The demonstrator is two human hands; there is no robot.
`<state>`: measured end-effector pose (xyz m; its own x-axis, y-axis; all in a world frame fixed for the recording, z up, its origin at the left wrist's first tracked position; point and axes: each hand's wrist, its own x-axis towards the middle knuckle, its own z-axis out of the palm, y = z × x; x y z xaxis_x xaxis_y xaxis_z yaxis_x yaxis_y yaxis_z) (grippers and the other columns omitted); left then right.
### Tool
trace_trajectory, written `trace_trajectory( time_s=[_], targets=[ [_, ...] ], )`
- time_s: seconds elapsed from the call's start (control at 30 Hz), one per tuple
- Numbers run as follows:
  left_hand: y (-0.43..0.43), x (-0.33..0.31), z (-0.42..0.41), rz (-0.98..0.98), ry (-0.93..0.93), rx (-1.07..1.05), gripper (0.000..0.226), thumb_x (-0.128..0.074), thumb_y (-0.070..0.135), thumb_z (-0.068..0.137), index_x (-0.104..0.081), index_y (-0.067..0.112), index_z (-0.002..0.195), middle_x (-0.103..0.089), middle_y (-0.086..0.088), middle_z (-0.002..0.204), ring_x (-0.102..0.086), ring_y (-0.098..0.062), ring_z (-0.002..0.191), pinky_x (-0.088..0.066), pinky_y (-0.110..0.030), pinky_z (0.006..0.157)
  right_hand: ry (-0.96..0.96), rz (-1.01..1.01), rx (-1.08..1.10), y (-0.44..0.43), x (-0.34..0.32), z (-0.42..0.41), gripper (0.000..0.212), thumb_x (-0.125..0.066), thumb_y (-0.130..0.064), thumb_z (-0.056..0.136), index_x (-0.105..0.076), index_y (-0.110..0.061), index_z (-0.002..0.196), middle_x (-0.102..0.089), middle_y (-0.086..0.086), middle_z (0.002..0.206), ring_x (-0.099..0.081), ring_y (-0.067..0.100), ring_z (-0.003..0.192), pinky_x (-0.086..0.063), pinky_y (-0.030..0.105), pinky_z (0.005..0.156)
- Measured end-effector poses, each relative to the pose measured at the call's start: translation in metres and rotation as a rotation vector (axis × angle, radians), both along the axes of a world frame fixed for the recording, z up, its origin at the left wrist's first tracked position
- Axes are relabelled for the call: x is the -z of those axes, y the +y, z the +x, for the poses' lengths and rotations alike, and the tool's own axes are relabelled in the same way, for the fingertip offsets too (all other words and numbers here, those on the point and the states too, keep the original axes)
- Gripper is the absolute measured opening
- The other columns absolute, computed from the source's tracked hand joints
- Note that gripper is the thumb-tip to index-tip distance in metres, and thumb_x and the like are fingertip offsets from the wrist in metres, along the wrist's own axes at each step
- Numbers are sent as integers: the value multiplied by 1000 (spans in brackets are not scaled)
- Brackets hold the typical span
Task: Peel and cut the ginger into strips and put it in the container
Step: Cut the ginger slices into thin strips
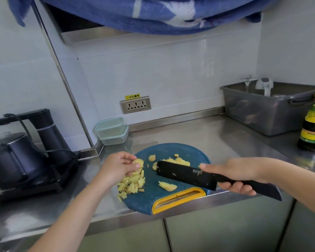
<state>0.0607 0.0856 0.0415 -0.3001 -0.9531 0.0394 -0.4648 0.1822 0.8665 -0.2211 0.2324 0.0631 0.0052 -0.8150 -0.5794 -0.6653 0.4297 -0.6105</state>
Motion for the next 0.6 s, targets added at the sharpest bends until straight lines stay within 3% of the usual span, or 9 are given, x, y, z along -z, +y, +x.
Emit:
trace_trajectory(
  time_s=[0.17, 0.3, 0.5, 0.6],
  targets=[
    [11, 2, 0, 3, 12, 2, 20, -75, 10, 78, -65, 12, 96, -72, -8, 88, -64, -12, 69, -50, -17, 60, 85, 103, -77, 2, 19, 10, 65, -27, -79, 84, -37, -20, 59, -29, -4, 47, -25, 13, 38, -28, 22, 41],
    [20, 8, -4, 3, -30, 45, 16, -75, 12, 80, -66, 17, 92, -71, -4, 85, -62, -7, 63, -47, -13, 57, 65, 78, -49, -11, 25, 12, 67, -28, -81, 82, -37, -20, 57, -28, -2, 48, -26, 14, 39, -29, 22, 42],
    [22, 23, -15, 56, -43, 113, 15, -75, 10, 79, -66, 17, 88, -70, 0, 82, -61, -7, 63, -53, -19, 63, 73, 21, 7, -38, 26, 4, 68, -28, -82, 80, -38, -19, 55, -29, 0, 49, -28, 15, 40, -31, 23, 43],
    [22, 31, -29, 96, -103, 209, 17, -76, 12, 78, -66, 19, 90, -70, 3, 83, -64, -4, 69, -50, -16, 63, 121, -23, 21, -50, 23, 0, 68, -30, -80, 81, -39, -18, 58, -31, 0, 48, -30, 15, 38, -33, 24, 43]
  ],
)
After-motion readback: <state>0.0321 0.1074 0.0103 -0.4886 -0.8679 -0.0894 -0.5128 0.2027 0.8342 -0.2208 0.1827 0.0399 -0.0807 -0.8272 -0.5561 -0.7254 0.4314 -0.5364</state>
